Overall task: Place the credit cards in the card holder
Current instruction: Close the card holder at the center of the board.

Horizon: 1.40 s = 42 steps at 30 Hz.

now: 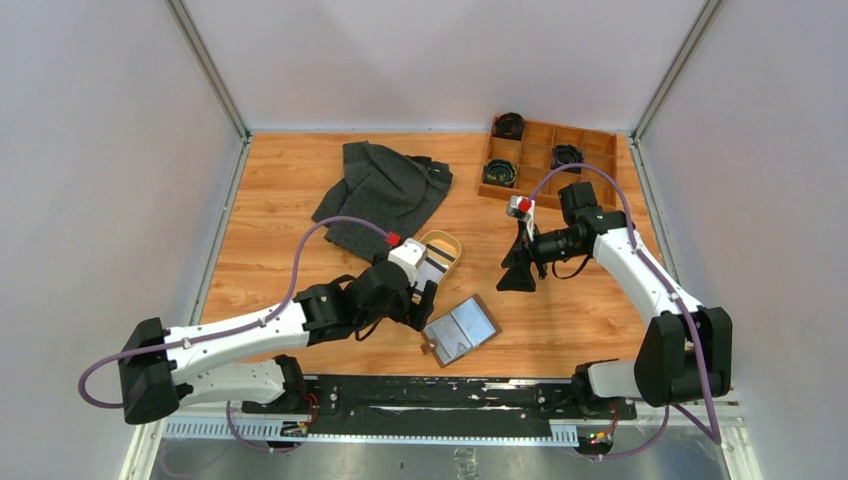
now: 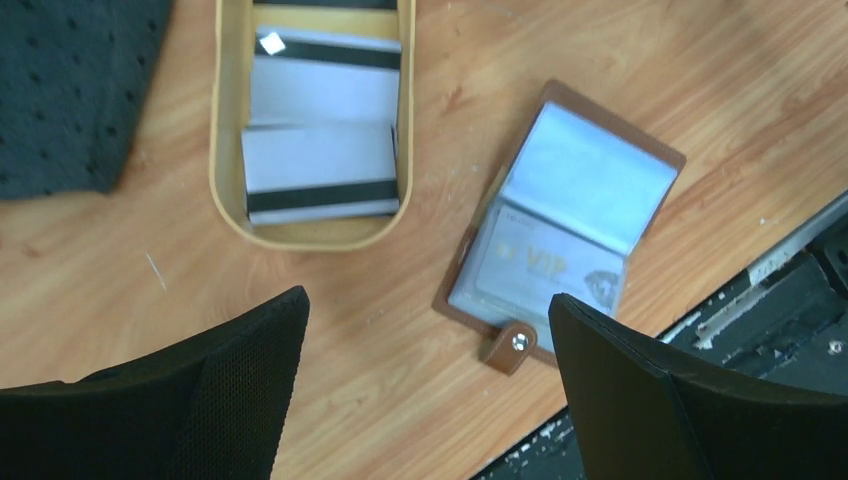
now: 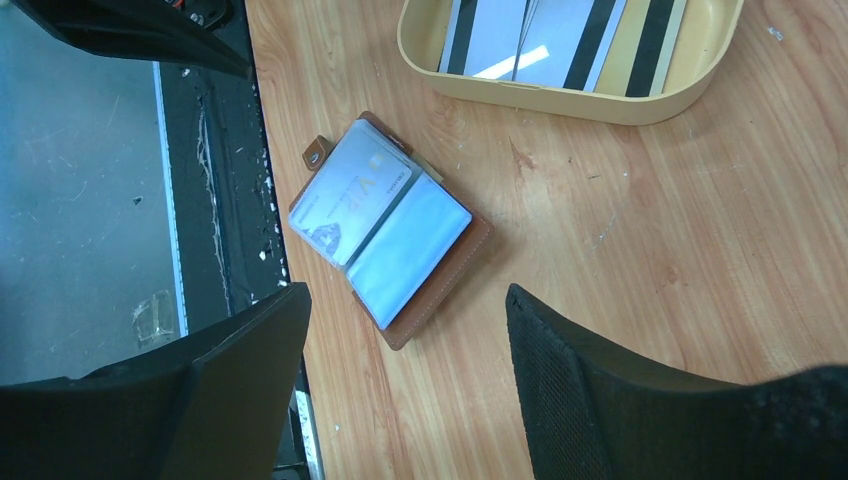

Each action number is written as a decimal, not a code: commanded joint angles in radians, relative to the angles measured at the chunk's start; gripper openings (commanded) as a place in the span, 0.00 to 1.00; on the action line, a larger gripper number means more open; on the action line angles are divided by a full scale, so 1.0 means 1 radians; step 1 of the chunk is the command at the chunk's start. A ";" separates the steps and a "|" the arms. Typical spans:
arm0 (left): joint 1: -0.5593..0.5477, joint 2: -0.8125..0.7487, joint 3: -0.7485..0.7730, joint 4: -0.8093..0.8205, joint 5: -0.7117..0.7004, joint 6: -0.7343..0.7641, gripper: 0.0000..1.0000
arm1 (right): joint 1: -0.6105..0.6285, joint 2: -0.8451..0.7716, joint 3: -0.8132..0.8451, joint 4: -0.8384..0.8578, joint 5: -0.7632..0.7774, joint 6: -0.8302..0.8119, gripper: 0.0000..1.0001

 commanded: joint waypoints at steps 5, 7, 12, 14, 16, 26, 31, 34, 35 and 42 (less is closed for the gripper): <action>0.014 0.090 0.103 -0.004 -0.097 0.132 0.92 | -0.013 -0.001 -0.014 -0.004 -0.014 -0.008 0.75; 0.018 0.064 0.072 0.030 -0.097 0.100 0.92 | -0.013 -0.001 -0.016 -0.002 -0.025 -0.008 0.75; 0.074 -0.089 -0.083 0.154 -0.072 -0.004 0.93 | 0.001 0.010 -0.007 0.001 -0.064 -0.005 0.73; 0.123 -0.171 -0.139 0.166 -0.053 -0.036 0.97 | 0.027 0.023 0.021 0.001 -0.046 0.006 0.72; 0.179 -0.251 -0.178 0.147 -0.040 -0.044 1.00 | 0.066 0.045 0.066 0.000 -0.024 0.013 0.72; 0.363 -0.394 -0.250 0.099 -0.021 -0.054 1.00 | 0.357 0.303 0.408 -0.008 0.210 0.107 0.70; 0.413 -0.389 -0.278 0.106 0.004 -0.089 1.00 | 0.431 0.454 0.560 -0.032 0.236 0.145 0.67; 0.433 -0.384 -0.289 0.118 0.030 -0.095 1.00 | 0.453 0.512 0.607 -0.044 0.249 0.167 0.66; 0.439 -0.381 -0.293 0.125 0.040 -0.098 1.00 | 0.458 0.524 0.615 -0.050 0.254 0.171 0.66; 0.448 -0.398 -0.406 0.292 0.235 -0.283 0.93 | 0.432 0.448 0.529 -0.122 0.327 0.089 0.65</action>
